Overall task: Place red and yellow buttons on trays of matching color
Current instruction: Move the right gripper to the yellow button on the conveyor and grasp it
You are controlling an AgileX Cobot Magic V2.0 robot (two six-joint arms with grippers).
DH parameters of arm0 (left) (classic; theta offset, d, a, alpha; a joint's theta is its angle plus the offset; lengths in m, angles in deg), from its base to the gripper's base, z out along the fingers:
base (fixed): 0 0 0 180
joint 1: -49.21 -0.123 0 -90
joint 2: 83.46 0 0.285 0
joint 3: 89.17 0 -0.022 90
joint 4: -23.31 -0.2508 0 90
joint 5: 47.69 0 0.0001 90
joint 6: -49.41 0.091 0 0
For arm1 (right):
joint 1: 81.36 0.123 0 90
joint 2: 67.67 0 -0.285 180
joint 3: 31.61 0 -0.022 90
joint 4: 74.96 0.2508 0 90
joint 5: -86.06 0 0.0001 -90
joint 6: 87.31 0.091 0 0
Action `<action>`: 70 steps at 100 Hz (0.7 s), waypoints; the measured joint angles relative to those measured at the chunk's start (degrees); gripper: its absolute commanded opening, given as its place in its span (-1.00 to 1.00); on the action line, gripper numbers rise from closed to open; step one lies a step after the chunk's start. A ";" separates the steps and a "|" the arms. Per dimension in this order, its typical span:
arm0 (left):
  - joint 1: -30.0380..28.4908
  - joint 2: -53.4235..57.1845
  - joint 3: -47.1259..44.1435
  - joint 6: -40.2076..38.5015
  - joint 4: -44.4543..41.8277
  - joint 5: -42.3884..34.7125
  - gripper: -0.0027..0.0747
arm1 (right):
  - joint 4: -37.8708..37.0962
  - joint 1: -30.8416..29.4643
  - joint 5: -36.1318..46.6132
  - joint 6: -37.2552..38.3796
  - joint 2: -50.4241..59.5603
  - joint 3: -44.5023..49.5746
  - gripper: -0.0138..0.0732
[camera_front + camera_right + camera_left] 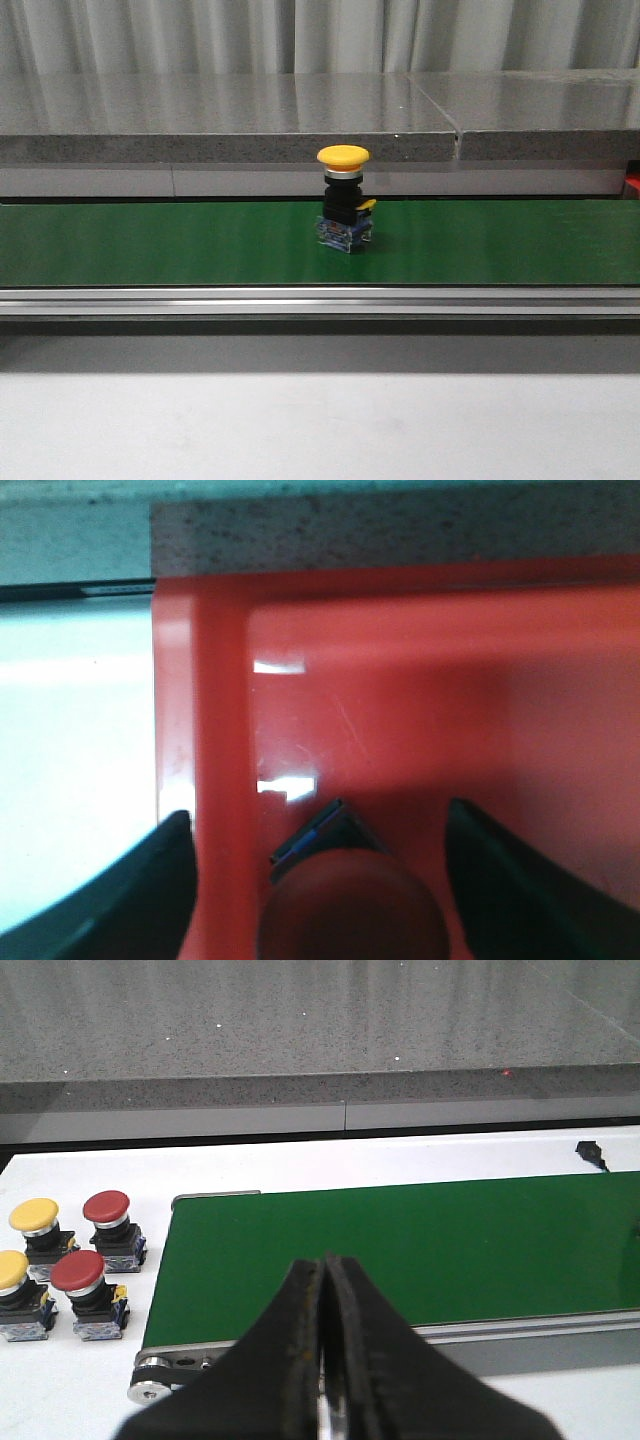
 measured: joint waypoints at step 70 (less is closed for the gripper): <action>0.00 0.00 0.00 0.00 0.00 0.00 -0.98 | 0.70 1.34 -7.30 0.00 15.87 0.72 0.67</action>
